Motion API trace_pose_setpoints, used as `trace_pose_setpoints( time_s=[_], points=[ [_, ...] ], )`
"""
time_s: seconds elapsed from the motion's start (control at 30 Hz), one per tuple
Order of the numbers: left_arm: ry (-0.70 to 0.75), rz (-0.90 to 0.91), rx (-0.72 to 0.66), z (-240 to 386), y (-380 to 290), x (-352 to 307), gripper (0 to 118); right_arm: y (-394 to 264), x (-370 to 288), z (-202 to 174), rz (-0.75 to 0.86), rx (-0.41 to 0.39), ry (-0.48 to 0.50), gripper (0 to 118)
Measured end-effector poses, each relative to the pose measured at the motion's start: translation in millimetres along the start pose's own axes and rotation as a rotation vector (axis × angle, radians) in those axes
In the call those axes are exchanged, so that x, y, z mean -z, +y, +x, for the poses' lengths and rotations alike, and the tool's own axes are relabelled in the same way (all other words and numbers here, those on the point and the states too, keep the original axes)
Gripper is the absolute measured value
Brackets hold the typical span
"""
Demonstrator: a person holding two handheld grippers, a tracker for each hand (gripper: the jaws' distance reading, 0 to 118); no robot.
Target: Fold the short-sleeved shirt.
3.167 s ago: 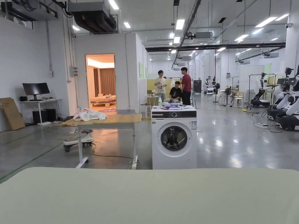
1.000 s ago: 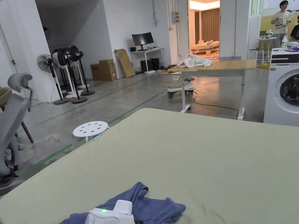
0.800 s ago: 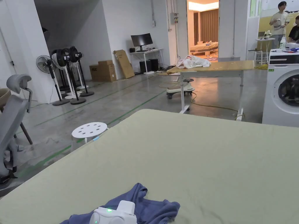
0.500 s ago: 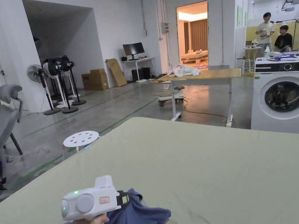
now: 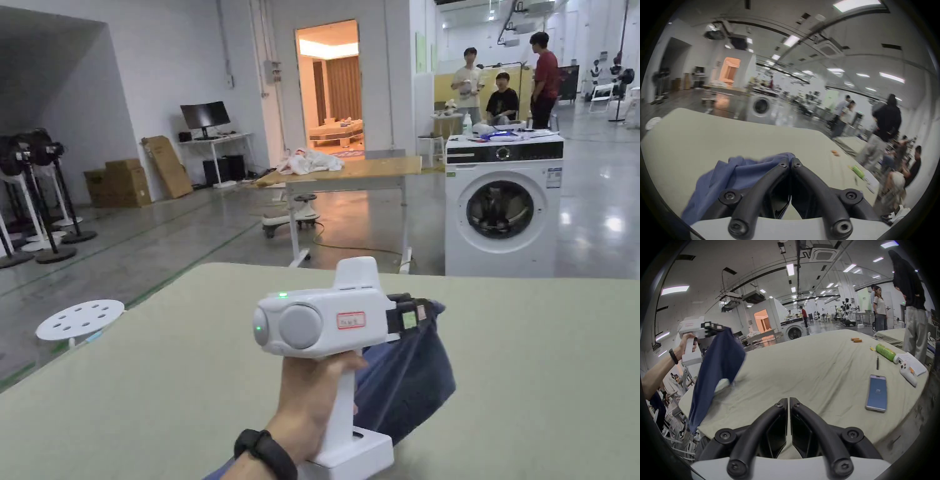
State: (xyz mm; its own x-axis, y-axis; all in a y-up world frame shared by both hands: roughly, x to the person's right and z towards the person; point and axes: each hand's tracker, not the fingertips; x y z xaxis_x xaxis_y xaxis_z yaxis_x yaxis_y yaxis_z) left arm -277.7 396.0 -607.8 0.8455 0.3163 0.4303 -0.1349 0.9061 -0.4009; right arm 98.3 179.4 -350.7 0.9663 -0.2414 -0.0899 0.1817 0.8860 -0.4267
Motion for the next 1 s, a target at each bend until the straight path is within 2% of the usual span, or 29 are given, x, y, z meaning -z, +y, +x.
trace_pose_setpoints(
  time_s=[0.07,0.17,0.3,0.47,0.5,0.53,0.6,0.63,0.73,1.0],
  points=[
    [-0.109,-0.065,0.024,38,-31,39,0,-1,-11,8,0.017,0.012,-0.036,2],
    [-0.251,-0.198,-0.082,83,-92,83,0,-5,-27,21,0.032,0.030,-0.084,2],
    [-0.457,-0.403,-0.011,164,-196,99,0,-11,-45,36,0.042,0.065,-0.143,2],
    [-0.508,-0.551,-0.002,225,-291,97,0,-14,-58,45,0.047,0.094,-0.180,1],
    [-0.502,-0.553,-0.024,228,-300,95,4,-13,-59,44,0.050,0.091,-0.186,1],
    [-0.519,-0.561,-0.041,226,-301,93,22,-13,-60,43,0.053,0.088,-0.189,1],
    [-0.542,-0.538,-0.022,221,-295,78,64,-12,-60,42,0.055,0.084,-0.186,1],
    [-0.553,-0.495,0.008,219,-290,67,79,-13,-59,42,0.056,0.082,-0.181,1],
    [-0.485,-0.325,0.108,202,-254,22,79,-5,-53,35,0.062,0.057,-0.163,1],
    [-0.097,0.060,0.270,132,-185,-135,79,31,-35,1,0.143,-0.040,-0.040,1]
  ],
)
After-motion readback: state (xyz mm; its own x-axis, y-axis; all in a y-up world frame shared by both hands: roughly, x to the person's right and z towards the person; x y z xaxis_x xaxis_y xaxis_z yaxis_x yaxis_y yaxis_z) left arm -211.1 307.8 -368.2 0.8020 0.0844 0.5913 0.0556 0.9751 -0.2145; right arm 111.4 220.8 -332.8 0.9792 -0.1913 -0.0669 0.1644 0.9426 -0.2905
